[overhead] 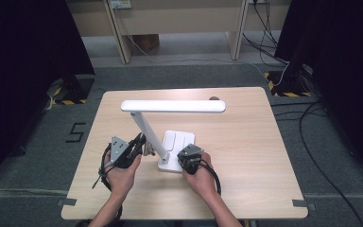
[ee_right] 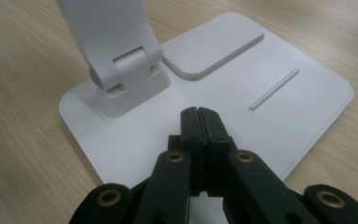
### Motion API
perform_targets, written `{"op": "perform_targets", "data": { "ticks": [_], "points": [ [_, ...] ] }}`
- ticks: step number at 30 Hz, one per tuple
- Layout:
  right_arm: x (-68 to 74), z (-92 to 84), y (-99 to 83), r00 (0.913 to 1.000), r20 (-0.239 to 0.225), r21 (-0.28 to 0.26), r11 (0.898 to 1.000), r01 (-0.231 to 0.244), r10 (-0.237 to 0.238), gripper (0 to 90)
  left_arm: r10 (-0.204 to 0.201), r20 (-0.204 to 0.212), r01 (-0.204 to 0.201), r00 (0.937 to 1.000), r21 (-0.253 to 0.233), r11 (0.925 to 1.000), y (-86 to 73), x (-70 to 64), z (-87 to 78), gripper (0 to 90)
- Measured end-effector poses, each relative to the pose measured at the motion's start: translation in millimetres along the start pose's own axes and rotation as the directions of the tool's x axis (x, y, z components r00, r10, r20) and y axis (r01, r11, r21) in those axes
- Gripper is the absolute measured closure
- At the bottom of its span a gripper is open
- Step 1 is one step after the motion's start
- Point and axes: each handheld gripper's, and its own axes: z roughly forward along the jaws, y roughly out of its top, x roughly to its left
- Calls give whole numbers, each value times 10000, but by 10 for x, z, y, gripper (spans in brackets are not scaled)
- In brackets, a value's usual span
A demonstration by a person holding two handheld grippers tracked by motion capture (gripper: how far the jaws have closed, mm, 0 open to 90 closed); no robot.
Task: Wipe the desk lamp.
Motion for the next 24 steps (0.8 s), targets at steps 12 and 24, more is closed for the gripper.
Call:
{"op": "perform_targets", "data": {
  "ticks": [12, 24],
  "points": [
    [-5, -1, 1, 10000, -46, 8, 10000, -5, 5, 900, -33, 40, 32, 10000, 140, 9999, -61, -11, 19, 823],
    [-2, -2, 1, 10000, -30, 29, 10000, 73, -73, 900, -44, 68, 42, 10000, 228, 9997, -109, -20, 35, 823]
  ]
}}
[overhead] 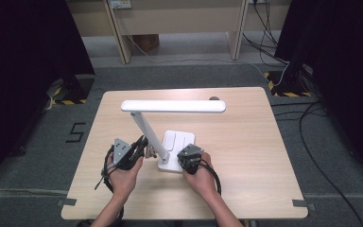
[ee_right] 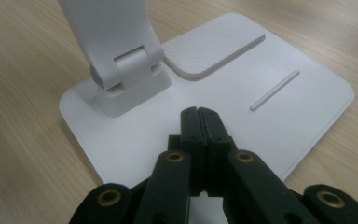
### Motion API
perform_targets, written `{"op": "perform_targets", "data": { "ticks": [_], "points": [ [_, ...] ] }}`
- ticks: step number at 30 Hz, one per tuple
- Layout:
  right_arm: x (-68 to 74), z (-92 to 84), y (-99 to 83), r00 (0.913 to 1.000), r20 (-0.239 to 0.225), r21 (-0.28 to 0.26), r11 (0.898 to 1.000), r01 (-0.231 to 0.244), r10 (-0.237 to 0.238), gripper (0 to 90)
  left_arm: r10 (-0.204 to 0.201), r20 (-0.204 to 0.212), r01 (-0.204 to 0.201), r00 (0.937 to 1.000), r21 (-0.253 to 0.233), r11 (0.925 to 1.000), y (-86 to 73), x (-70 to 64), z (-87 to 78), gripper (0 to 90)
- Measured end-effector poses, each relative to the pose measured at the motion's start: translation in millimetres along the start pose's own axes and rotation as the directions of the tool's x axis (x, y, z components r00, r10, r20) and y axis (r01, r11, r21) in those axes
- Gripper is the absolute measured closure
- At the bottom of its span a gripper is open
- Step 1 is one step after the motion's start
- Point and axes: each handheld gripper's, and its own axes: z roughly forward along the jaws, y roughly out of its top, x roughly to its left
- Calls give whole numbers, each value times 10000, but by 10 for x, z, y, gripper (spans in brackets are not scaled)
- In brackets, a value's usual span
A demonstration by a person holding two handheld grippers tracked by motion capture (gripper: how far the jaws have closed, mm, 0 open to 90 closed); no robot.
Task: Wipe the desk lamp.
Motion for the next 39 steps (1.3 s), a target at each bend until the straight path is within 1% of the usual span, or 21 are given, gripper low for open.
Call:
{"op": "perform_targets", "data": {
  "ticks": [6, 11, 14, 29, 39],
  "points": [
    [-4, 0, -1, 10000, -30, -14, 10000, -12, 12, 900, 18, 29, -18, 10000, 69, 10000, -26, -3, 3, 823],
    [-8, 1, -2, 9999, -88, -20, 9999, -112, 112, 900, 9, 56, -10, 10000, 138, 9999, -56, -9, 14, 823],
    [-11, 2, -1, 10000, -72, -30, 10000, -38, 38, 900, 26, 45, -27, 10000, 145, 9999, -68, -12, 17, 823],
    [-10, 2, -4, 10000, -72, -52, 10000, -58, 57, 900, 63, 139, -69, 9999, 384, 9992, -153, -19, 52, 823],
    [-9, 1, -8, 9999, -42, -72, 9999, -103, 103, 900, -5, 262, -10, 9997, 550, 9985, -203, -15, 76, 822]
  ]
}}
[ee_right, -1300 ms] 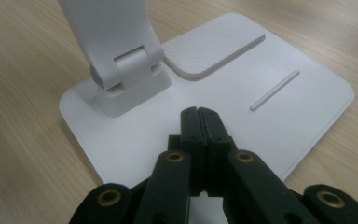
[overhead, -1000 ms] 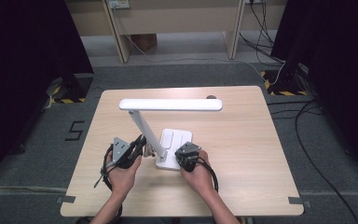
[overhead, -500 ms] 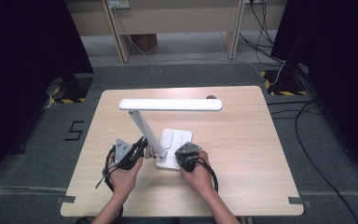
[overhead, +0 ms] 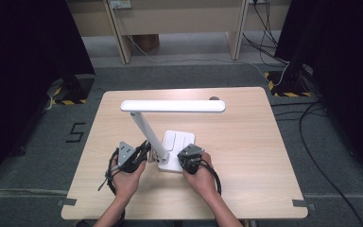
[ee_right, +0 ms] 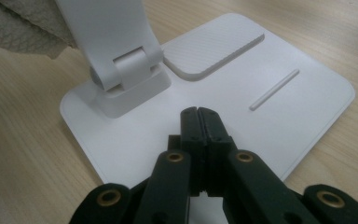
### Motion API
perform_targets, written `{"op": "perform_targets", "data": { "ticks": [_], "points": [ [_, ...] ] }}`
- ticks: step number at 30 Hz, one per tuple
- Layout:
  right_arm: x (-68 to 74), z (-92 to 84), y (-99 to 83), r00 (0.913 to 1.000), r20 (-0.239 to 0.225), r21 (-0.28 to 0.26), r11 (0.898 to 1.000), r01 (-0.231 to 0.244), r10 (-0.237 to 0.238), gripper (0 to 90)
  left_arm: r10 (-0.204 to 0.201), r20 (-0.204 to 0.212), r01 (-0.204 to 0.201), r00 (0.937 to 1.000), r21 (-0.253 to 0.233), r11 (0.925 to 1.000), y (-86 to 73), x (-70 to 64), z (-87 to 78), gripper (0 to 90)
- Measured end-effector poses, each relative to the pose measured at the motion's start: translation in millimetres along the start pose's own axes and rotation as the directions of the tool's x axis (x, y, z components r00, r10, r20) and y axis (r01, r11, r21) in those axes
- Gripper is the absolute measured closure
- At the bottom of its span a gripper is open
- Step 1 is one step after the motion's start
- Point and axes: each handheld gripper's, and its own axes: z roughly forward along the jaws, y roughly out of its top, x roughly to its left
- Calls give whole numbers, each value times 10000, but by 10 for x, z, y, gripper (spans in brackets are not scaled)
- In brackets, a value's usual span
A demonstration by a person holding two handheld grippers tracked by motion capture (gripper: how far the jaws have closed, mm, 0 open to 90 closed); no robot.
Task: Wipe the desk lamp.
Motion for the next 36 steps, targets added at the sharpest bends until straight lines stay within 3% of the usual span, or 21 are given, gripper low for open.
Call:
{"op": "perform_targets", "data": {
  "ticks": [11, 24, 36],
  "points": [
    [3, 0, -4, 10000, 20, -21, 10000, -18, 18, 900, -115, 88, 112, 9999, 288, 9995, -81, -10, 45, 822],
    [1, 0, -3, 10000, 9, -13, 10000, -9, 9, 900, 16, 177, -29, 9998, 708, 9975, -180, -22, 101, 822],
    [-1, -1, -5, 10000, -8, -15, 10000, -23, 23, 900, 53, 296, -92, 9995, 1336, 9910, -234, -34, 144, 821]
  ]
}}
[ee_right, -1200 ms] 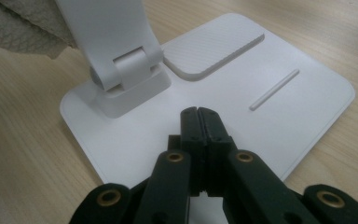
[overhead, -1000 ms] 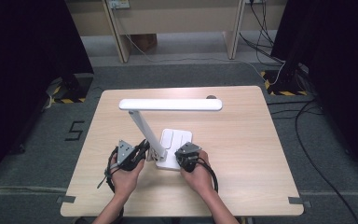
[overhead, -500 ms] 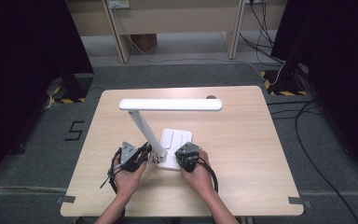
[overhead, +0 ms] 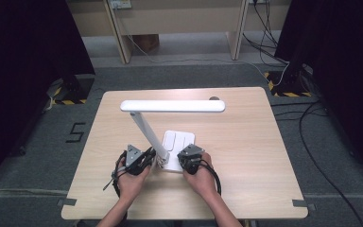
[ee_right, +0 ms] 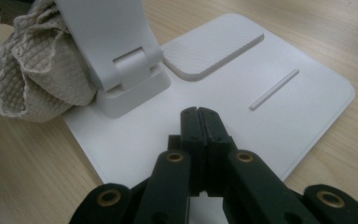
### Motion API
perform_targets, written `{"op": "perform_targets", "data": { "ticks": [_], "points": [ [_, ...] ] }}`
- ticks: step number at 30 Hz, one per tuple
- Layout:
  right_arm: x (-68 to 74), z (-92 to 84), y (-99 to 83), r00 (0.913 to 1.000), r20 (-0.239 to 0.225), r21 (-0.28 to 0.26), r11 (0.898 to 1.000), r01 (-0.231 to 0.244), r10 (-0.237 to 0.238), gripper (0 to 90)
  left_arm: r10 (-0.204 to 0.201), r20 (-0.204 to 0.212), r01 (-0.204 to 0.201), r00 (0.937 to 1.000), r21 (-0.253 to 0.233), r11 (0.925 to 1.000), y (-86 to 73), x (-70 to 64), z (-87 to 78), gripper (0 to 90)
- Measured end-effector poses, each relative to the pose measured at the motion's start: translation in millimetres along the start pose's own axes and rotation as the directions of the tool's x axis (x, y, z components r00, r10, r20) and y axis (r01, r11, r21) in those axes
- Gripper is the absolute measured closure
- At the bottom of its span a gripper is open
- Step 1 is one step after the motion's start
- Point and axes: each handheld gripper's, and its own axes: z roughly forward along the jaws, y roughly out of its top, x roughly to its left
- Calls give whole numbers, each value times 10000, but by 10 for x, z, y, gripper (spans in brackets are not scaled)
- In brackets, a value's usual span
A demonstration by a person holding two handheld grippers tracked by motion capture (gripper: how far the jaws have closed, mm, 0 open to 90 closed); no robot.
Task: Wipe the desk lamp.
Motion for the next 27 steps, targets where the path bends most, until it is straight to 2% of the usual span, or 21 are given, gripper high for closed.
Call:
{"op": "perform_targets", "data": {
  "ticks": [6, 12, 16, 20, 22, 25, 27],
  "points": [
    [-18, -1, 8, 9998, -36, 36, 9998, -183, 183, 873, -45, -31, 45, 10000, 316, 9995, 15, -2, -31, 820],
    [-22, -19, 48, 9993, 235, 357, 9990, -283, 274, 732, 142, -176, -129, 9997, 757, 9970, 28, 27, -100, 820],
    [-1, -78, 94, 9991, 122, 181, 9990, -409, 406, 668, 324, -238, -298, 9992, 1006, 9945, 33, 34, -177, 819],
    [100, -183, 164, 9988, -268, -171, 9989, -426, 421, 618, 523, -237, -492, 9984, 1169, 9919, 19, 22, -221, 819],
    [159, -226, 201, 9972, -604, -365, 9982, -468, 446, 592, 552, -177, -527, 9983, 1188, 9915, 19, 9, -227, 819],
    [218, -257, 241, 9923, -1040, -557, 9957, -736, 675, 559, 594, -87, -579, 9982, 1231, 9907, 17, -12, -223, 819],
    [239, -254, 258, 9908, -1234, -588, 9963, -626, 550, 536, 602, -56, -590, 9982, 1261, 9903, 14, -14, -223, 820]
  ]
}}
